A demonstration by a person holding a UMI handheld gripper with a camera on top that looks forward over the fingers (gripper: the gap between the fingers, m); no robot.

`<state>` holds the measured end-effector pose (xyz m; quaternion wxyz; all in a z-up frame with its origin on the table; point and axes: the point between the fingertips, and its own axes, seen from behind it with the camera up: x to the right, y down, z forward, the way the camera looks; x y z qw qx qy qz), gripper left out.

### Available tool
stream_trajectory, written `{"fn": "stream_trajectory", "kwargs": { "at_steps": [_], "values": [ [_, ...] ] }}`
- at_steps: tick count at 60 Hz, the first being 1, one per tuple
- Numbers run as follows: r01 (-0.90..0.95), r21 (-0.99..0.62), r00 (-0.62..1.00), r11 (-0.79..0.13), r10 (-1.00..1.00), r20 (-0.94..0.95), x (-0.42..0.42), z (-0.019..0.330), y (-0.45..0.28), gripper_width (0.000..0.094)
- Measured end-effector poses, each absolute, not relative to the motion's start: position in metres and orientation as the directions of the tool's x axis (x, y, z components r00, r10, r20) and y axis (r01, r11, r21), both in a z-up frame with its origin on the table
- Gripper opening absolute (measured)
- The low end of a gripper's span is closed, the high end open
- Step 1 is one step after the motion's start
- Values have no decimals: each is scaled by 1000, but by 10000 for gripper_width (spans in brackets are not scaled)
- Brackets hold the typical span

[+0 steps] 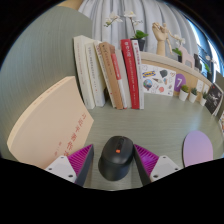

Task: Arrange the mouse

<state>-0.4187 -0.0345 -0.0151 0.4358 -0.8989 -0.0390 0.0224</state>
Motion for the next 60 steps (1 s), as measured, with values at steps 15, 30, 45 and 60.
{"fn": "stream_trajectory", "kwargs": {
  "at_steps": [15,30,45,60],
  "values": [
    [66,-752,994,-656,112,-10,-415,-17,-27,546],
    [80,-651,992,-755,126,-25,-413,-22,-30,406],
    [112,-601,984,-791,171,-42,-403,1,-30,360],
    [114,-814,988,-570,153,31,-302,167,-13,362]
  ]
}}
